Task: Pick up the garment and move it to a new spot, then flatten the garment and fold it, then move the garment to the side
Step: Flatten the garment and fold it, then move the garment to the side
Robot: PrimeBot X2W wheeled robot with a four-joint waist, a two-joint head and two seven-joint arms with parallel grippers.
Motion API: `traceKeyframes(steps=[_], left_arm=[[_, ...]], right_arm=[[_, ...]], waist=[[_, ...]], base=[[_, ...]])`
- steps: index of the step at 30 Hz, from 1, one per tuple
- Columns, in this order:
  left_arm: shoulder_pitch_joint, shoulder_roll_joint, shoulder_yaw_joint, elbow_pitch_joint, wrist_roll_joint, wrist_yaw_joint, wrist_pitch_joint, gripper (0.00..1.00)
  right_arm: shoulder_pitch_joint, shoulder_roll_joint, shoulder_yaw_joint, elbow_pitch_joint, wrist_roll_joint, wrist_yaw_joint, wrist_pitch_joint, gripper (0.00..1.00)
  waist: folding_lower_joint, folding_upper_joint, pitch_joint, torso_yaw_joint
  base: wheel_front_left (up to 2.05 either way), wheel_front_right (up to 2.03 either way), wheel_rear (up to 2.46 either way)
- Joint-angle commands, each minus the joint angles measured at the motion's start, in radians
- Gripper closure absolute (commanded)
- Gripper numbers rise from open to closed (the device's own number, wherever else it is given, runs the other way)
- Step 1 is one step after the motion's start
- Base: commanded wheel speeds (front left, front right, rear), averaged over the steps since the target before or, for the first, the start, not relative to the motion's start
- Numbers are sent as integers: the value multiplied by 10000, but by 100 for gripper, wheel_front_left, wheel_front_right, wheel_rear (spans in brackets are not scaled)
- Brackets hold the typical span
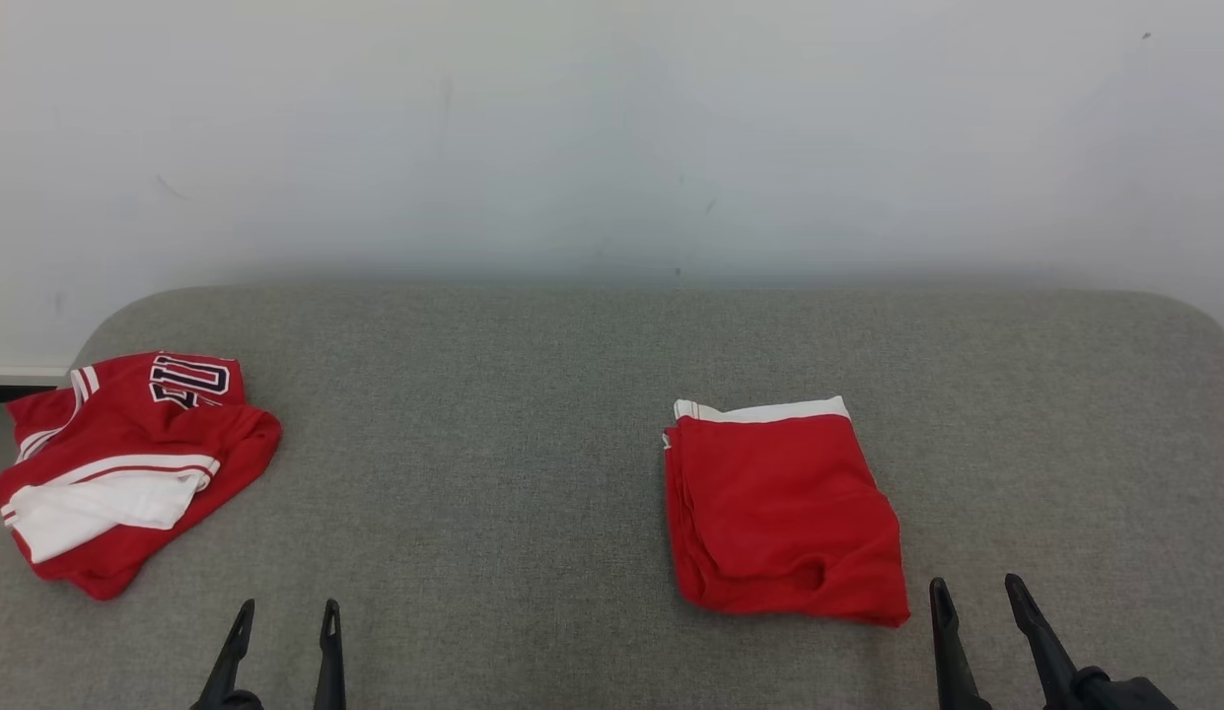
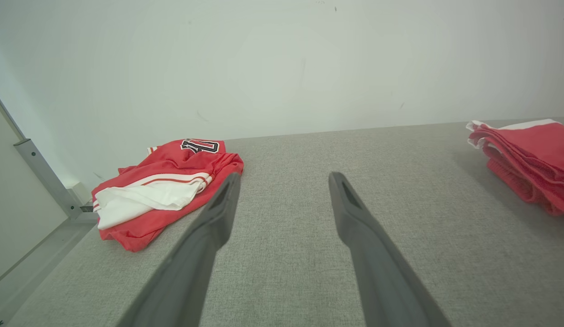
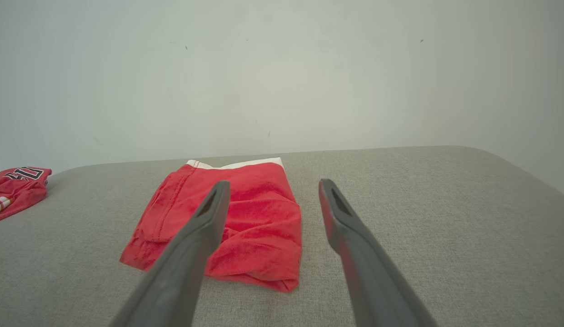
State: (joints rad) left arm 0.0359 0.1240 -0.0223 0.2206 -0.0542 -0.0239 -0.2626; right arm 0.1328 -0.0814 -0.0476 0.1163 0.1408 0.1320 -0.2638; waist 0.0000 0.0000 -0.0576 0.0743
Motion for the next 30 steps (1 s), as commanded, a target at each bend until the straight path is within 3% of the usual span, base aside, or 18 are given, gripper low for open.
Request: traceKeyframes(steps=[1, 30], left_arm=[[-59, -10, 23, 13, -26, 9, -33, 0], [-102, -21, -29, 50, -5, -89, -33, 0]], right_arm=[[62, 59, -24, -15, 99, -22, -10, 0], [-79, -167, 67, 313, 60, -22, -10, 0]], waist=[[0, 0, 1, -1], [0, 0, 78, 49]], base=[[0, 0, 0], [0, 0, 0]])
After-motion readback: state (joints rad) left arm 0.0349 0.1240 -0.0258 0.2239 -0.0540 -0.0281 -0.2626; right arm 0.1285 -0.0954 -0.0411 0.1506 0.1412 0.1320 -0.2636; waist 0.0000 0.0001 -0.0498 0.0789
